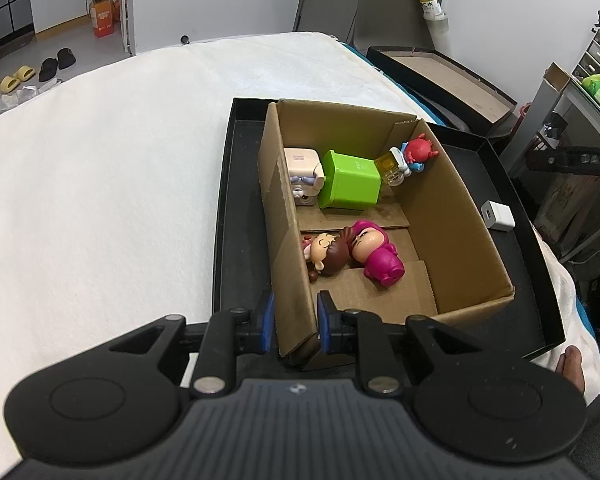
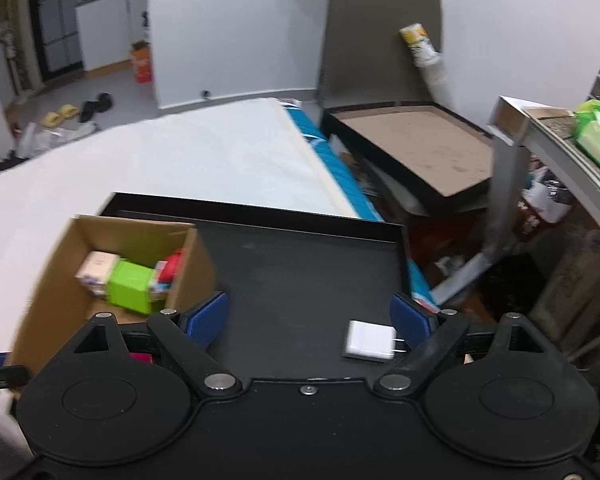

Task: Organize rigid objects
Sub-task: 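Move the right gripper over the white plug charger on the tray, then close the right gripper on the white plug charger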

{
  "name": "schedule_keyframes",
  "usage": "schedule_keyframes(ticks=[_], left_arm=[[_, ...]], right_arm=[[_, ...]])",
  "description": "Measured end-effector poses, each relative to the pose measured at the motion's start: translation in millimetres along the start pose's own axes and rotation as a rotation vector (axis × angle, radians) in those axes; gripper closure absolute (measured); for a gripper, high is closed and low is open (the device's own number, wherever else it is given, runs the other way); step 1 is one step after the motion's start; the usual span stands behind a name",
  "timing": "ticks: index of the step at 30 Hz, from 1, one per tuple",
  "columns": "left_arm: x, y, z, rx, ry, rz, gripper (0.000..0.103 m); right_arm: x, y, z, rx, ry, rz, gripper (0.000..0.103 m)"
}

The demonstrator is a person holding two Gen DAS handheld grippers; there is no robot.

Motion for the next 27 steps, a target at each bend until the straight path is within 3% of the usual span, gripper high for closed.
schedule_keyframes(ticks=[9, 14, 27], left_arm=[[-0.2, 0.0, -0.3, -0.001, 0.002, 0.004, 0.082], [-0.3, -0.1, -0.8, -0.001, 0.002, 0.007, 0.082], [-0.4, -0.2, -0.8, 0.0, -0.001, 0.006, 0.082]], right_arm=[[-8.8, -13.7, 42.5, 0.096, -0.119, 0.021, 0.034], [-12.7, -22.0, 64.4, 0.144, -0.155, 0.045, 0.051], [-25.8, -37.8, 98.6, 0.224, -0.187, 0.124, 0.053]])
Point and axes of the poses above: each gripper's, at about its wrist camera, not at the fingertips, and z roughly the way its jaws point, x to its left, y to its top, the point moved 3 cm from there along z, roughly the way its jaws point, and after that the axes turned 11 degrees about -z, right-handed, at the moved point
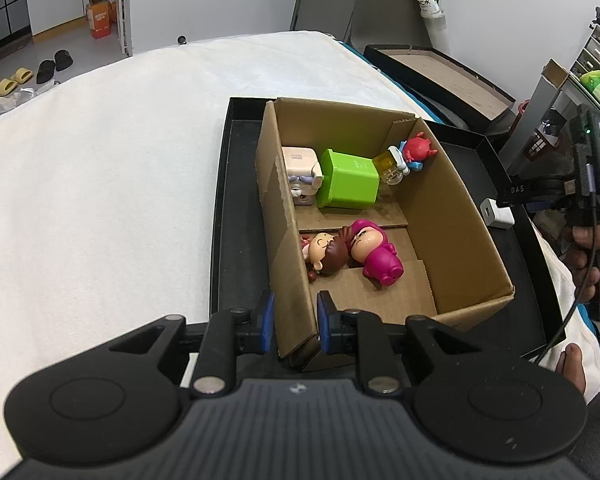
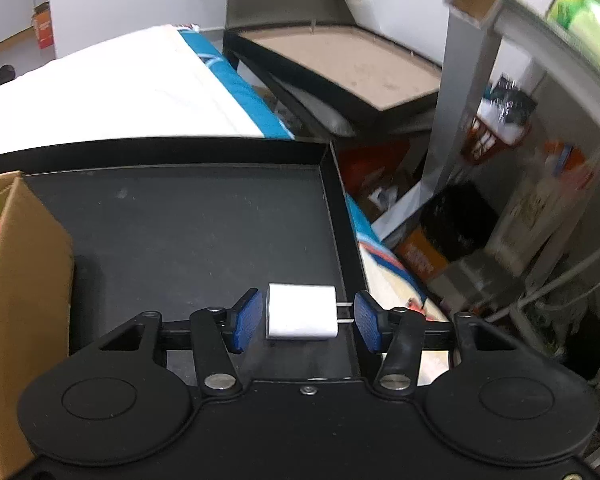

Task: Organize rigid objects
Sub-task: 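Close the right gripper on the white plug charger, then lift the white charger with the right gripper and carry it over the box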

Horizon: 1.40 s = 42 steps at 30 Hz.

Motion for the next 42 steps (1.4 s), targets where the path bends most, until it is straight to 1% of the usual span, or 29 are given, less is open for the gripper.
schedule_keyframes(ticks=[3, 5, 9, 13, 21, 23, 26, 31, 33, 36, 42], left_arm=[[0.1, 0.1, -0.1, 0.0, 0.0, 0.0, 0.082], [0.3, -0.1, -0.1, 0.001, -0.001, 0.001, 0.082], [-0.5, -0.5, 0.6, -0.001, -0.003, 0.003, 0.082], [-0.3, -0.5, 0.8, 0.0, -0.005, 0.002, 0.082], [-0.1, -0.1, 0.3, -0.001, -0.003, 0.006, 0.082], [-0.2, -0.1, -0.1, -0.002, -0.004, 0.008, 0.082], [-0.1, -0.1, -0.3, -0.002, -0.003, 0.008, 0.082], [-0.4, -0.3, -1.2, -0.003, -0.002, 0.01, 0.082], [-0.7, -0.5, -1.3, -0.003, -0.002, 0.01, 0.082], [-0.2, -0.3, -1.3, -0.004, -0.001, 0.012, 0.082], [-0.2, 0.3, -1.3, -0.002, -0.001, 0.011, 0.082]], right_arm=[[-0.9, -3.7, 9.8, 0.022, -0.009, 0.006, 0.054], [-0.4, -6.7, 16.4, 0.039, -0.006, 0.009, 0.059], [1.1, -7.3, 17.8, 0.019, 0.006, 0.007, 0.06], [3.0, -7.4, 18.7, 0.023, 0.009, 0.006, 0.06], [-2.7, -6.6, 22.3, 0.01, 0.029, 0.018, 0.056], [-3.9, -6.5, 23.0, 0.013, 0.03, 0.026, 0.05], [-6.8, -7.3, 24.7, 0.019, 0.034, 0.045, 0.047], [-13.0, -7.6, 25.1, 0.038, 0.079, 0.115, 0.047], [-10.9, -7.2, 23.4, 0.03, 0.101, 0.119, 0.047], [-6.8, -6.3, 22.6, 0.023, 0.098, 0.1, 0.047], [-10.7, -9.9, 33.4, 0.062, 0.109, 0.119, 0.048]])
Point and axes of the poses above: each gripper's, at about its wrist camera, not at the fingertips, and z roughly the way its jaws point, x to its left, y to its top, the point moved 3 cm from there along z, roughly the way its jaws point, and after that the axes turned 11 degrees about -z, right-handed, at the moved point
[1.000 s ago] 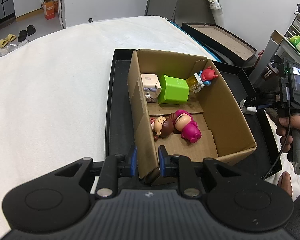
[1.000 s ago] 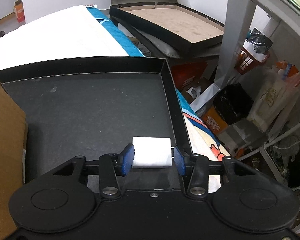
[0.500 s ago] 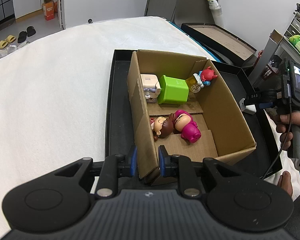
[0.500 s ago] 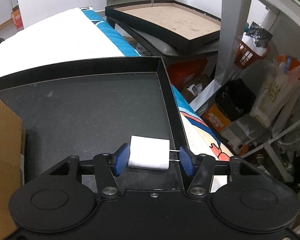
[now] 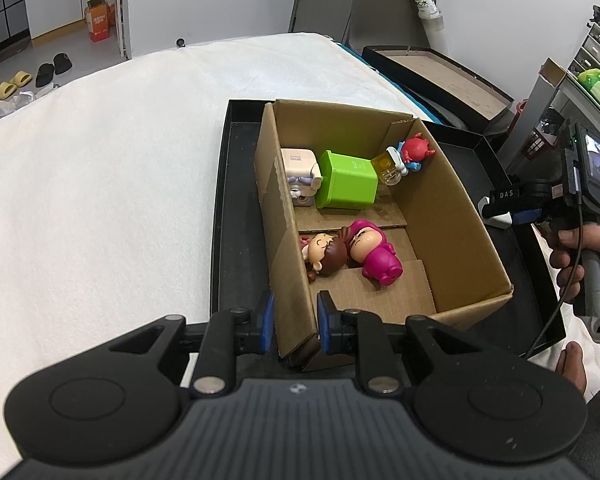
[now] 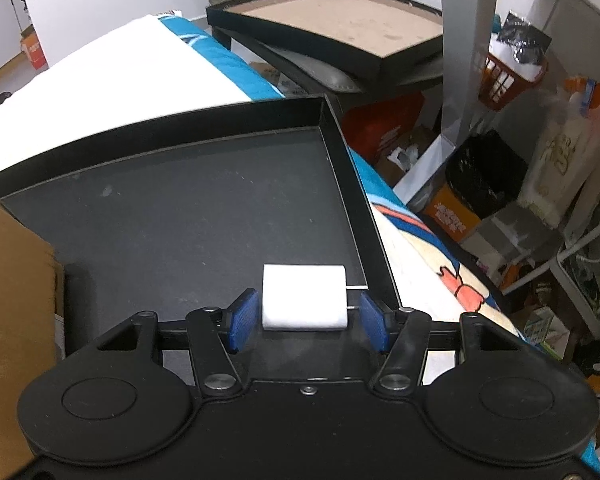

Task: Organize rigid objects
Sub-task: 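Lift the white charger with the right gripper and carry it over the box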

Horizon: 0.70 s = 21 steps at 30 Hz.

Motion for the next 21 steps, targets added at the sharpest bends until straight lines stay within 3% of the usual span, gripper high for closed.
schedule_keyframes(ticks=[2, 12, 21], left_arm=[[0.1, 0.1, 0.1, 0.0, 0.0, 0.0, 0.082], [0.4, 0.3, 0.1, 0.0, -0.001, -0.002, 0.082], [0.3, 0.3, 0.0, 0.0, -0.002, -0.002, 0.082]], right_arm=[[-1.5, -1.9, 4.2, 0.014, 0.006, 0.008, 0.055], [7.0, -0.7, -6.5, 0.011, 0.029, -0.019, 0.057], [17.5, 10.9, -50.1, -0.093, 0.114, -0.031, 0.057]])
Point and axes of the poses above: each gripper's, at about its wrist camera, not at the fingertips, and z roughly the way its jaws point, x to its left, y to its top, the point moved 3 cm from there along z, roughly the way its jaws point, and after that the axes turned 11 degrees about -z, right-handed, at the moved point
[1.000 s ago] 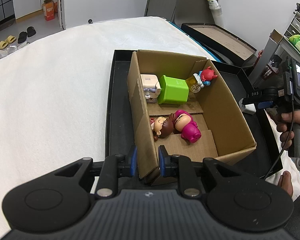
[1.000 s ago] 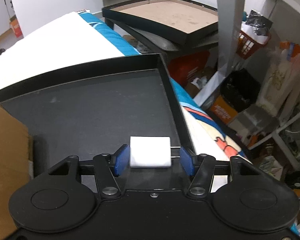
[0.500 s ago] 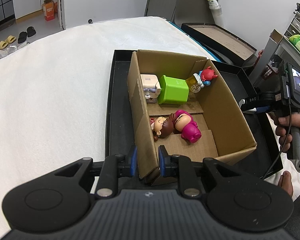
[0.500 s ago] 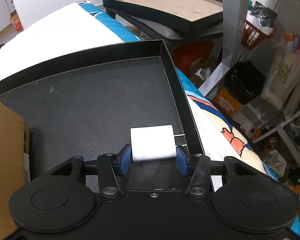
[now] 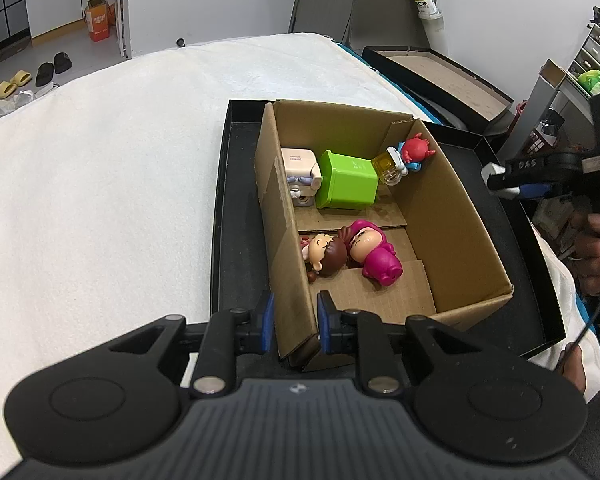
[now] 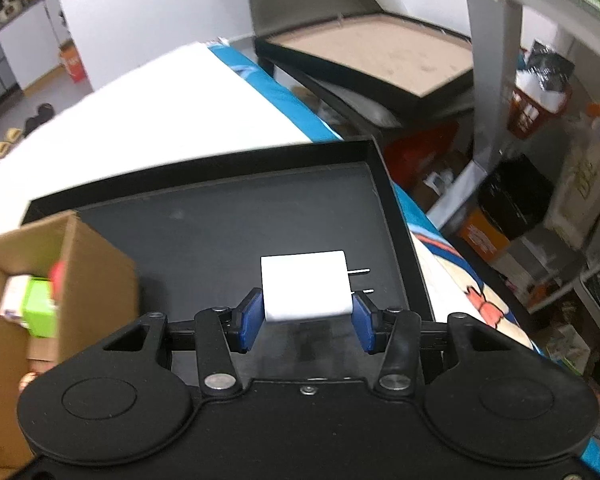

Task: Organize rigid objects
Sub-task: 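Lift the white charger with the right gripper and carry it over the box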

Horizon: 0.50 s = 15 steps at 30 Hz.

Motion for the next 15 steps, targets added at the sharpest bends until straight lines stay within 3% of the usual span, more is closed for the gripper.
schedule_keyframes(ticks=[15], left_arm=[[1.1, 0.3, 1.2, 0.003, -0.013, -0.008, 0.082]], right_arm=[[35.0, 9.3, -52.0, -0.1, 0.096, -0.14, 0.057]])
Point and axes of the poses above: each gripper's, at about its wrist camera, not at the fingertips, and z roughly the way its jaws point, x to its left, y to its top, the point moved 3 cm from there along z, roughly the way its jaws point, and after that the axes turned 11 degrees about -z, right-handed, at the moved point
